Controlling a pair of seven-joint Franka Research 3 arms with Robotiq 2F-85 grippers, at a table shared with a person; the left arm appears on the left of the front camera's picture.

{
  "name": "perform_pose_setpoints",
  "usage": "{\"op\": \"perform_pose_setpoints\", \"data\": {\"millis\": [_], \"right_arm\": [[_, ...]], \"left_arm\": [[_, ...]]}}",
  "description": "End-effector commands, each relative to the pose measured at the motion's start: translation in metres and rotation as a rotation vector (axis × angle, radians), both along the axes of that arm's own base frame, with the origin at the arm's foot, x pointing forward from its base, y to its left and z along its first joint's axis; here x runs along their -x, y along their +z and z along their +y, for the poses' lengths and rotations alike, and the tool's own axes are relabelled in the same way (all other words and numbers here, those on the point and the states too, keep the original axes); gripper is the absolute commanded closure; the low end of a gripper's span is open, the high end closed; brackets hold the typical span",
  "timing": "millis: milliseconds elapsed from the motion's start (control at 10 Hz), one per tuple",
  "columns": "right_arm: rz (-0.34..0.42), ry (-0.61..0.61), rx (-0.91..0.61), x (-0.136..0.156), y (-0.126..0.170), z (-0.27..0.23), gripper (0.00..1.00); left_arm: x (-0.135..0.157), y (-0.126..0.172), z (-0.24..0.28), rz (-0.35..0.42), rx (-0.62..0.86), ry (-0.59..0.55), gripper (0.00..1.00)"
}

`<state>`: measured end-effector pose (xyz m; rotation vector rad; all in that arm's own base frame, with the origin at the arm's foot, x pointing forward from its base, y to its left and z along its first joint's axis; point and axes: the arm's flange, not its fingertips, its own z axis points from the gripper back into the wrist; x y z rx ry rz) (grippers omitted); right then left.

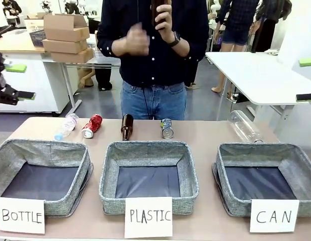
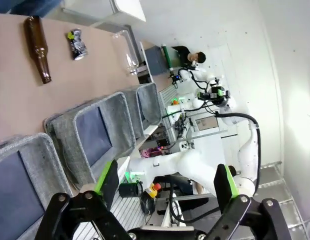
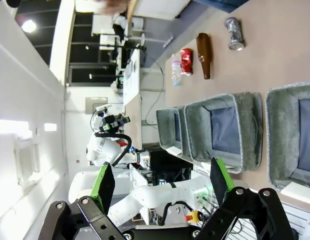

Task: Sort the can waste into the basket.
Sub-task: Pick up the can waste from the table and place it in the right Fabric basket.

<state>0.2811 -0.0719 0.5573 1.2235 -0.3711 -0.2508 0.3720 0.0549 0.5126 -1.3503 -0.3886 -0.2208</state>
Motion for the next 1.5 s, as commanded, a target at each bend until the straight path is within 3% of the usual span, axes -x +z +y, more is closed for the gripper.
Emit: {"op": "perform_pose_setpoints", "data": {"millis": [0,200,500,700,900,1000,1100,1200,1400], "right_arm": [[-0.035,0.008,-0.012,-0.004,0.002,0.000,0.00],[-0.035,0.008,-0.012,-0.004,0.002,0.000,0.00],[-0.035,0.008,-0.012,-0.004,0.002,0.000,0.00],[-0.035,0.008,-0.012,-0.004,0.002,0.000,0.00],[-0.035,0.008,-0.012,-0.004,0.002,0.000,0.00],[-0.035,0.008,-0.012,-0.004,0.002,0.000,0.00],[-0.035,0.008,-0.012,-0.004,0.002,0.000,0.00],[-0.035,0.008,-0.012,-0.004,0.002,0.000,0.00],[-0.035,0.008,-0.012,-0.004,0.002,0.000,0.00]], "left_arm": [[-0.004,0.000,-0.005,-0.004,-0.016,0.007,0.00],[0.006,0.026,0.018,-0.020,0.031,-0.070,0.00],[0.078,0.094,0.096,-0.116,0.003,-0.012,0.00],[0.145,0.115,0.130,-0.249,0.052,-0.054,0.00],[0.201,0.119,0.163,-0.443,0.153,-0.061,0.00],[0.223,0.115,0.177,-0.504,0.196,-0.056,0.00],[0.231,0.113,0.184,-0.539,0.240,-0.025,0.00],[0.229,0.109,0.185,-0.520,0.246,0.040,0.00],[0.227,0.117,0.175,-0.484,0.203,-0.018,0.00]]}}
